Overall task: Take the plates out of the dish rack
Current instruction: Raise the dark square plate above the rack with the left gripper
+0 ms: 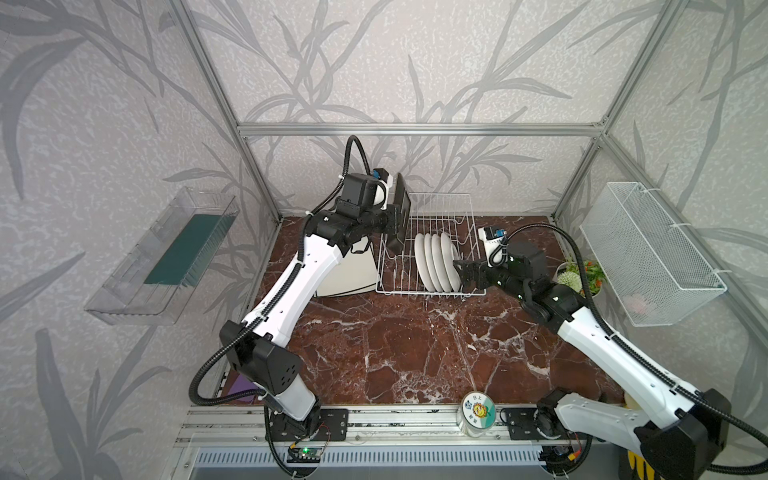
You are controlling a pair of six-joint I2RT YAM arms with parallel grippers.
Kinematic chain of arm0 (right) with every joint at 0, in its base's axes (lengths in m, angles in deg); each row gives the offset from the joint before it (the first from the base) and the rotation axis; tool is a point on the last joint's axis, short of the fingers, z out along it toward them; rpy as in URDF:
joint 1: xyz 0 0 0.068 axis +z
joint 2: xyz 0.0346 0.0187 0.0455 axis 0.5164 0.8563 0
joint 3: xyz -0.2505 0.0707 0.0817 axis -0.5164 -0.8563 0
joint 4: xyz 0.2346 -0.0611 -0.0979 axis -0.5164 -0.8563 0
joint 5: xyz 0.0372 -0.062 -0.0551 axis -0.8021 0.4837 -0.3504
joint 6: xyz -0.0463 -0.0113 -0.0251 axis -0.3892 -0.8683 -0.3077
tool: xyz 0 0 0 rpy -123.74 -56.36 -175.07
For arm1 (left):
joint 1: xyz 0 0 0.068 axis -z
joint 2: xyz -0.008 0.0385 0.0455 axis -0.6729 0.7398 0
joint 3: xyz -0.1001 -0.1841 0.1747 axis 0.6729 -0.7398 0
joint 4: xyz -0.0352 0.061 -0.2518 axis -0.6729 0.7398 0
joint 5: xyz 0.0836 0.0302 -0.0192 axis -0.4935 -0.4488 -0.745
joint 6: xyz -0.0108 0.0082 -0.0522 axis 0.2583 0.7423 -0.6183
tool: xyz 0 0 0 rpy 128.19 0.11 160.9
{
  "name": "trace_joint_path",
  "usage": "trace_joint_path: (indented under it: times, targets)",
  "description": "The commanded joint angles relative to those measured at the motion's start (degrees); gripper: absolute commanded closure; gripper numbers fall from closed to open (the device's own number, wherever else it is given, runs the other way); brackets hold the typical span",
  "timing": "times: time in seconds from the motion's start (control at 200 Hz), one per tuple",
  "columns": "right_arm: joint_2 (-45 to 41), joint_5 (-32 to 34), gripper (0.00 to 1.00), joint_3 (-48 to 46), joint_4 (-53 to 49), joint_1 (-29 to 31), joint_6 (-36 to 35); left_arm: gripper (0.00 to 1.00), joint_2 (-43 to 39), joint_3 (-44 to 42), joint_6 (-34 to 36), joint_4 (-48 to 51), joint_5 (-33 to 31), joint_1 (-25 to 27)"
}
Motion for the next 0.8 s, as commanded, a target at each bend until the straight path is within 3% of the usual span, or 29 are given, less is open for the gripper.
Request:
trace_joint_path:
  times: [0.0, 0.09, 0.305, 0.585, 0.795]
  targets:
    - [0.38, -1.31, 0.01, 2.33, -1.27, -0.63, 2.63, 1.00, -5.02, -0.37, 7.03, -10.39, -2.92, 0.18]
    - [0.51, -4.34, 0.01, 3.21, -1.41, -2.63, 7.43, 1.00, -6.67, -3.24, 10.48, -12.81, -2.76, 0.20]
    - [2.47, -16.82, 0.01, 3.78, 1.69, -12.10, 29.21, 1.00, -9.46, -7.83, 18.75, -16.96, -1.36, 0.36]
    - [6.30, -27.73, 0.01, 4.10, 5.49, -16.46, 39.50, 1.00, -15.94, -16.99, 32.73, -24.64, -2.12, 1.83]
    - [9.44, -33.56, 0.01, 5.67, 9.29, -18.32, 45.34, 1.00, -18.13, -19.81, 44.56, -23.79, -5.57, 4.46]
